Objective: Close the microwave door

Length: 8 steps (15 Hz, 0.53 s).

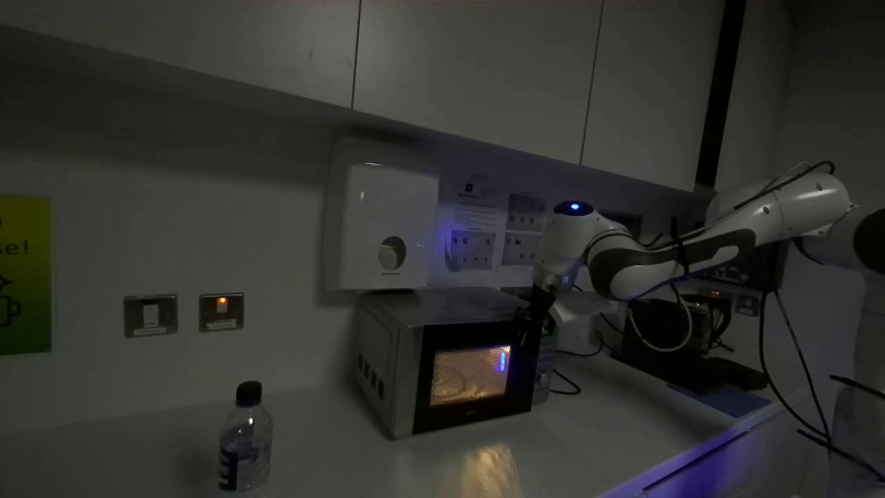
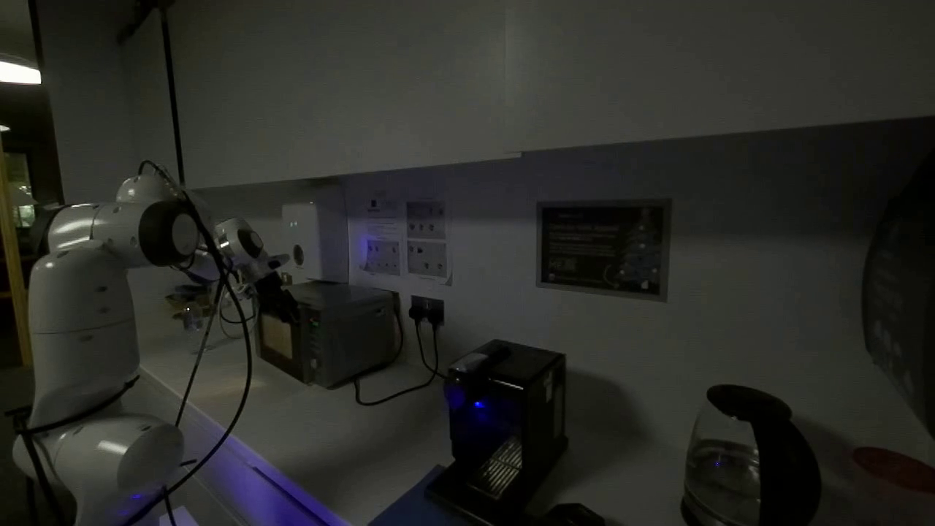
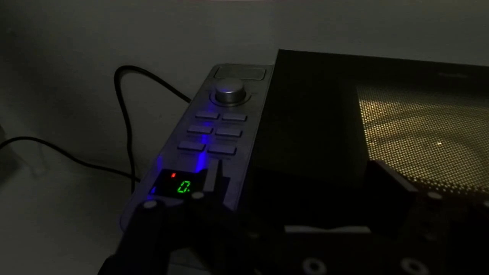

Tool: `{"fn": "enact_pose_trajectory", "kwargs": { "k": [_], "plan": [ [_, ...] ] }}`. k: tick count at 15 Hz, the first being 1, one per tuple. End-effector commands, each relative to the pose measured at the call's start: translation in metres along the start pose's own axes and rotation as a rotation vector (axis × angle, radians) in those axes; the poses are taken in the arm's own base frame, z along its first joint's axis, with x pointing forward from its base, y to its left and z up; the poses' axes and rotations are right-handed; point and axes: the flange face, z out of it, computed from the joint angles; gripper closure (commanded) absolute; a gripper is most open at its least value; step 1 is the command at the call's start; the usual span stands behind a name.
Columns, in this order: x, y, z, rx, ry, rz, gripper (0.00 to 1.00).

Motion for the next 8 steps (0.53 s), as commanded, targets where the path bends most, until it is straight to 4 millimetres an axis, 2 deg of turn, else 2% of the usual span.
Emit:
{"fn": "enact_pose_trajectory", "kwargs": {
  "k": [1,8],
  "plan": [
    [0.005,-0.003,-0.006,0.036,0.027,0.005,0.0],
    [0.011,-0.027,-0.022,0.151,0.056,-0.015,0.0]
  ]
}}
